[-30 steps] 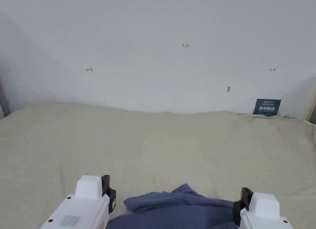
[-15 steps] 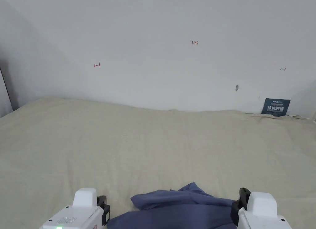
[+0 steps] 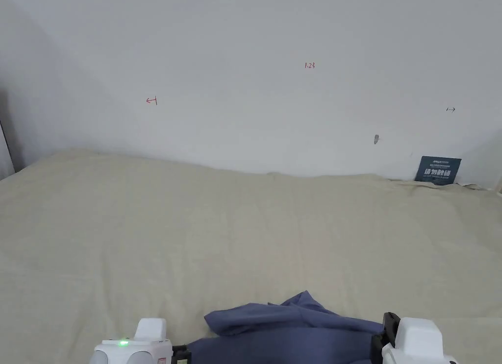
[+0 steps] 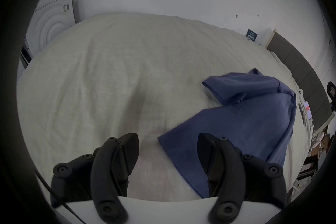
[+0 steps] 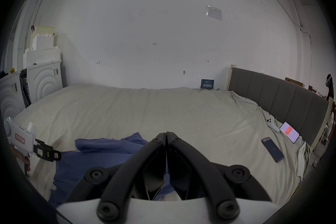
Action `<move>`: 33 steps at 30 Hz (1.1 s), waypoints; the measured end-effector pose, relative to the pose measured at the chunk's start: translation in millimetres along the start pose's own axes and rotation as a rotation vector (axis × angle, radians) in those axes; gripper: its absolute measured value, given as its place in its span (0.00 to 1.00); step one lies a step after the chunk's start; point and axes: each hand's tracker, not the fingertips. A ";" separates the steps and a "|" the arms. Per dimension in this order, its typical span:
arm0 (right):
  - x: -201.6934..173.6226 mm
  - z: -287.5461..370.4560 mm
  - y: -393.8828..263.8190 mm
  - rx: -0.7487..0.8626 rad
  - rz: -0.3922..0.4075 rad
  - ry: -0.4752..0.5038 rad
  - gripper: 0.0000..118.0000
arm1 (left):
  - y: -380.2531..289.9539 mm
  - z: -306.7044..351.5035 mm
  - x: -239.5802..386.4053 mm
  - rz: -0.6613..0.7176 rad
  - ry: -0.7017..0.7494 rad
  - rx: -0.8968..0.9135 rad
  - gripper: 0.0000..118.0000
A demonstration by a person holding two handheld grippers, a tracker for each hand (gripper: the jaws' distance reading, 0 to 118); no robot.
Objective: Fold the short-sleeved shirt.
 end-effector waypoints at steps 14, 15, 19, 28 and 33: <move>-0.3 -5.0 -11.2 -0.038 0.007 0.003 0.01 | -26.3 4.0 56.9 -0.275 0.148 -0.018 0.04; 0.0 -5.3 -11.4 -0.039 0.008 0.003 0.01 | -25.7 7.2 53.0 -0.253 0.136 -0.012 0.01; 3.6 -7.4 -11.9 -0.040 0.010 0.001 0.01 | -25.7 50.3 51.6 -0.176 0.020 0.016 0.00; 23.7 -20.8 -7.7 -0.054 -0.007 -0.020 0.01 | -8.5 131.9 47.9 -0.118 -0.093 0.263 0.00; 37.8 -47.9 1.8 -0.091 -0.005 -0.008 0.01 | -2.7 157.1 37.2 -0.076 -0.116 0.324 0.00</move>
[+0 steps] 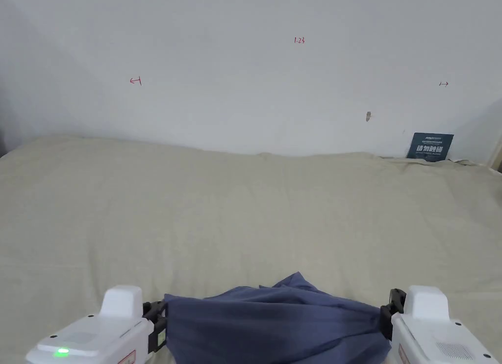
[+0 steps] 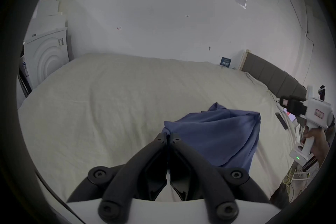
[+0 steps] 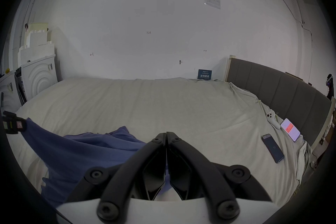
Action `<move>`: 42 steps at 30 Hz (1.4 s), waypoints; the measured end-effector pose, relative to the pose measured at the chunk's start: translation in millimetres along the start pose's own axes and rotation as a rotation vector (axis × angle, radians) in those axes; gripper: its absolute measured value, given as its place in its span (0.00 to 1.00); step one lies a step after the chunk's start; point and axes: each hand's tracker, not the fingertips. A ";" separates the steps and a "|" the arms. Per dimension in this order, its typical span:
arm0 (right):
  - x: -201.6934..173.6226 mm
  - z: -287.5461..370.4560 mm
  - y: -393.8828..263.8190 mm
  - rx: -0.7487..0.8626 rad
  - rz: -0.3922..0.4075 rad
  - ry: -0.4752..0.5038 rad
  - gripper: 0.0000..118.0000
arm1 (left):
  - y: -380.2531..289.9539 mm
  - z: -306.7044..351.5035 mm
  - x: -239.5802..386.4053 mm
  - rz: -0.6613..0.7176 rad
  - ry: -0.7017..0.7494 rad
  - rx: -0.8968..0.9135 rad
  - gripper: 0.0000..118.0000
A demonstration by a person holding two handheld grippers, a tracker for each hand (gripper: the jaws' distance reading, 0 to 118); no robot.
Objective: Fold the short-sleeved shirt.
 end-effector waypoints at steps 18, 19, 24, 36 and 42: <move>-1.9 -147.9 -49.0 -0.535 0.054 0.140 0.44 | -20.4 -13.7 -44.1 0.002 0.121 -0.026 0.00; -2.3 -150.0 -54.4 -0.546 0.052 0.151 0.41 | -23.3 -10.5 -40.8 0.006 0.119 -0.030 0.00; 5.3 -140.9 -55.7 -0.453 -0.024 0.187 0.05 | -29.7 -21.3 -47.9 0.012 0.130 -0.051 0.00; 10.4 -56.4 5.3 -0.130 -0.036 0.174 0.04 | 22.2 -21.8 -51.5 -0.037 0.145 0.038 0.00; 8.2 -16.2 68.4 0.017 -0.040 0.174 0.04 | 87.5 0.7 -58.4 -0.056 0.175 0.160 0.00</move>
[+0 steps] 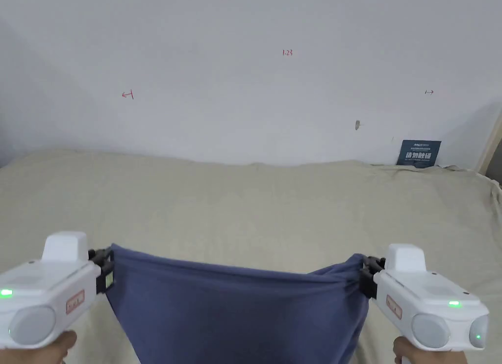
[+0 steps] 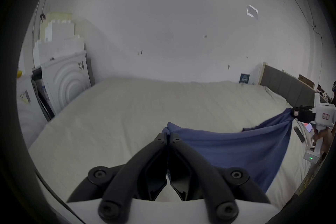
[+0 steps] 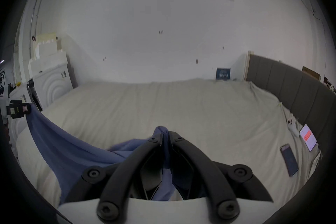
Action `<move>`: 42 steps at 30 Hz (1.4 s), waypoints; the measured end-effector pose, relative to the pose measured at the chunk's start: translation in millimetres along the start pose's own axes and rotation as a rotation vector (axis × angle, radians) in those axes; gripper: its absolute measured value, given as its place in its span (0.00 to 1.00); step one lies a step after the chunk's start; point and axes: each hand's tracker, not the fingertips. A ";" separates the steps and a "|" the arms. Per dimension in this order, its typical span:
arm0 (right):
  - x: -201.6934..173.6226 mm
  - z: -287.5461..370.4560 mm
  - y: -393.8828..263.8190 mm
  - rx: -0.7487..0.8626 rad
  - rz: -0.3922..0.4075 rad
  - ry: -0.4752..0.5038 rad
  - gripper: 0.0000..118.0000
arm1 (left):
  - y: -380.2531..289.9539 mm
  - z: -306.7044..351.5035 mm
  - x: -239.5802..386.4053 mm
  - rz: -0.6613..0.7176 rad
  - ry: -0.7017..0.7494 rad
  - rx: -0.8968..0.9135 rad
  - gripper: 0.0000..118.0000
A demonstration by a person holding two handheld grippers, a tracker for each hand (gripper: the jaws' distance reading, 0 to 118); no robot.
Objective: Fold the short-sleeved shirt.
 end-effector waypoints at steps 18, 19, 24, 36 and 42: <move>-39.8 38.8 129.8 0.225 0.069 -0.061 0.03 | 142.4 32.9 -11.0 -0.015 0.043 0.165 0.00; -39.8 35.7 132.6 0.236 0.072 -0.073 0.03 | 144.7 31.1 -10.1 -0.013 0.044 0.165 0.00; -42.6 22.2 148.1 0.254 0.072 -0.098 0.02 | 151.1 21.5 -4.3 -0.022 0.058 0.168 0.00; -38.9 -34.5 176.3 0.233 0.065 -0.128 0.02 | 159.1 -29.3 -2.1 -0.015 0.072 0.126 0.00; -36.8 -71.8 200.7 0.253 0.092 -0.146 0.02 | 179.1 -67.6 -3.3 -0.028 0.075 0.120 0.00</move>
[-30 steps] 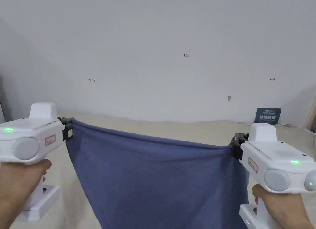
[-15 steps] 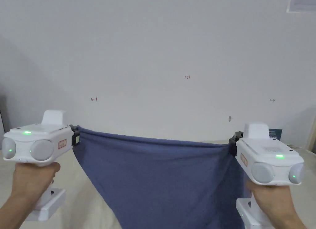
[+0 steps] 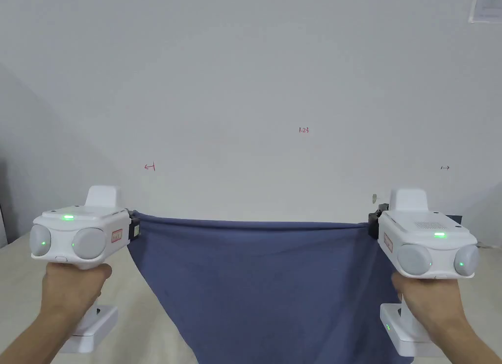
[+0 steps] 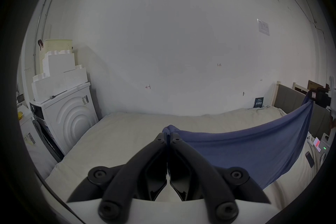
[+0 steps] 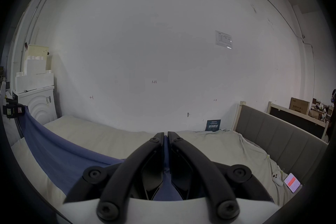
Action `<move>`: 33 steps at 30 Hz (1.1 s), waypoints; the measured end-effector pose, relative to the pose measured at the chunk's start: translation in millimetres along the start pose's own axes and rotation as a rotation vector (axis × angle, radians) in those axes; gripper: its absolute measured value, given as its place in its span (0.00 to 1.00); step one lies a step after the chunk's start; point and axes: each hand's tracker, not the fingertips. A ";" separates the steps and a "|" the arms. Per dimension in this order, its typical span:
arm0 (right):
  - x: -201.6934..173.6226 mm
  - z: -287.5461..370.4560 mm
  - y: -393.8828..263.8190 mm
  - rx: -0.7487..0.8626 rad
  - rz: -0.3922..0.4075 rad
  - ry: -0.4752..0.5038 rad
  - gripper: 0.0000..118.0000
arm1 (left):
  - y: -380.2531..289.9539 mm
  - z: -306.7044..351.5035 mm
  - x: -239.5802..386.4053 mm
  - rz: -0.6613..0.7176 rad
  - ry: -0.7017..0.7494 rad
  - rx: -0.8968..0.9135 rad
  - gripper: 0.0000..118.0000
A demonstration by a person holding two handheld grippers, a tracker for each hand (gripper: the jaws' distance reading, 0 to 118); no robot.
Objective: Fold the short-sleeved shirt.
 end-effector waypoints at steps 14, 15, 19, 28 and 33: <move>-7.8 -96.2 37.1 0.032 0.003 -0.038 0.02 | 61.5 -83.0 8.1 -0.024 0.027 0.048 0.00; -9.0 -99.9 35.8 0.028 0.014 -0.041 0.02 | 60.8 -87.4 9.8 -0.029 0.028 0.045 0.00; -10.0 -109.0 21.1 0.017 0.025 -0.036 0.02 | 46.7 -98.2 12.7 -0.034 0.032 0.035 0.00; -11.8 -67.8 -56.9 -0.032 0.048 -0.033 0.02 | -43.1 -78.1 19.6 -0.041 0.014 -0.025 0.00; -9.6 -30.8 -116.0 -0.066 0.072 -0.029 0.02 | -102.0 -43.5 19.6 -0.035 -0.007 -0.066 0.00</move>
